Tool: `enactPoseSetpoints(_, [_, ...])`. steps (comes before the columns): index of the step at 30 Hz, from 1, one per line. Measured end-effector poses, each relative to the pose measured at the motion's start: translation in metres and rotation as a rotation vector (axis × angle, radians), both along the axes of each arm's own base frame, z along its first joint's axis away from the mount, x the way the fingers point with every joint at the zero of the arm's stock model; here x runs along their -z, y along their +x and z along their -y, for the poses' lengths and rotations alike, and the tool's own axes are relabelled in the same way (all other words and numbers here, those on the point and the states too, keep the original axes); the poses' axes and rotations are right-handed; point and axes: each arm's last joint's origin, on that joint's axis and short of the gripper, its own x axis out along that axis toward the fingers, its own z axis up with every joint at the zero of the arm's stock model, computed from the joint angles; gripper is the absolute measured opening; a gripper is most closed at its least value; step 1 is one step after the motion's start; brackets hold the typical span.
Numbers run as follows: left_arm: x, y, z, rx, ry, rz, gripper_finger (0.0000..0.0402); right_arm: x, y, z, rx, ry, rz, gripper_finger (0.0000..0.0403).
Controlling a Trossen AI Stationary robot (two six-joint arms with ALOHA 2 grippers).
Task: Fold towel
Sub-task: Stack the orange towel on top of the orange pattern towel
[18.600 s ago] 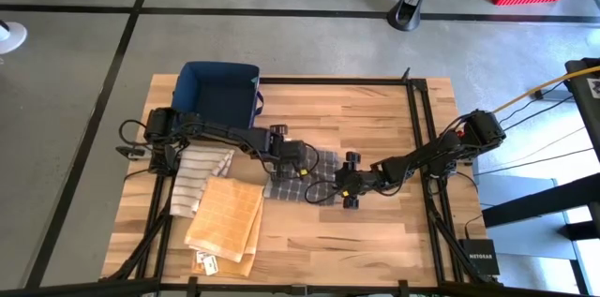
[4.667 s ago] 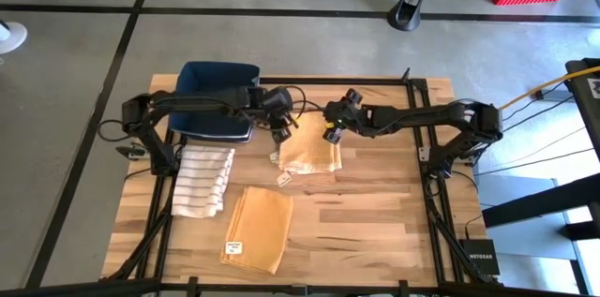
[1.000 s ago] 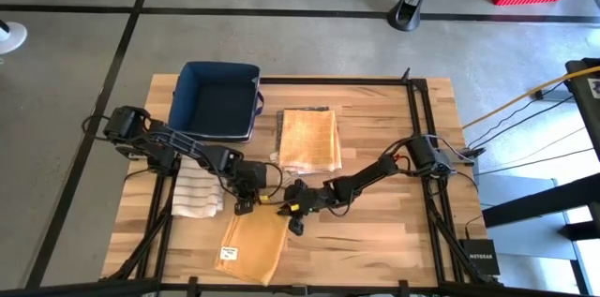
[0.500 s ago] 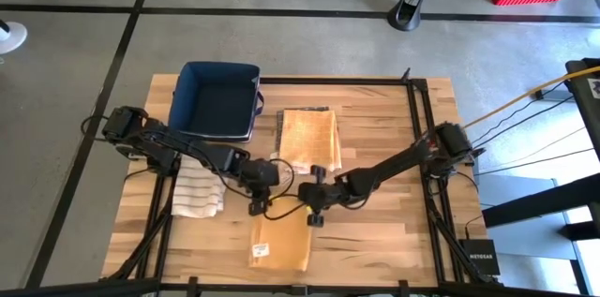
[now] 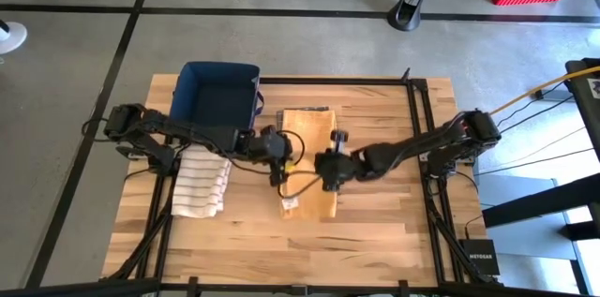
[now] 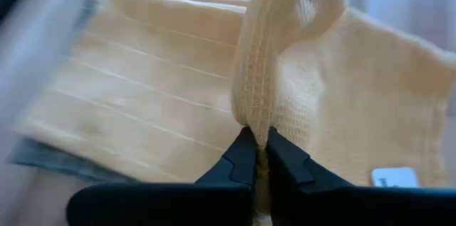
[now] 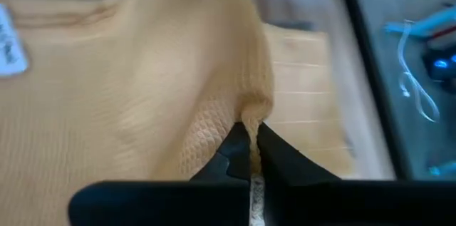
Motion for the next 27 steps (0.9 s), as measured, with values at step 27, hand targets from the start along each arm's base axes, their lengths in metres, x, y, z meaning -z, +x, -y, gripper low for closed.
enactPoseSetpoints(27, [-0.067, 0.007, -0.052, -0.066, 0.087, 0.129, 0.0005, -0.053, -0.017, 0.071, 0.125, 0.176, 0.192, 0.0005])
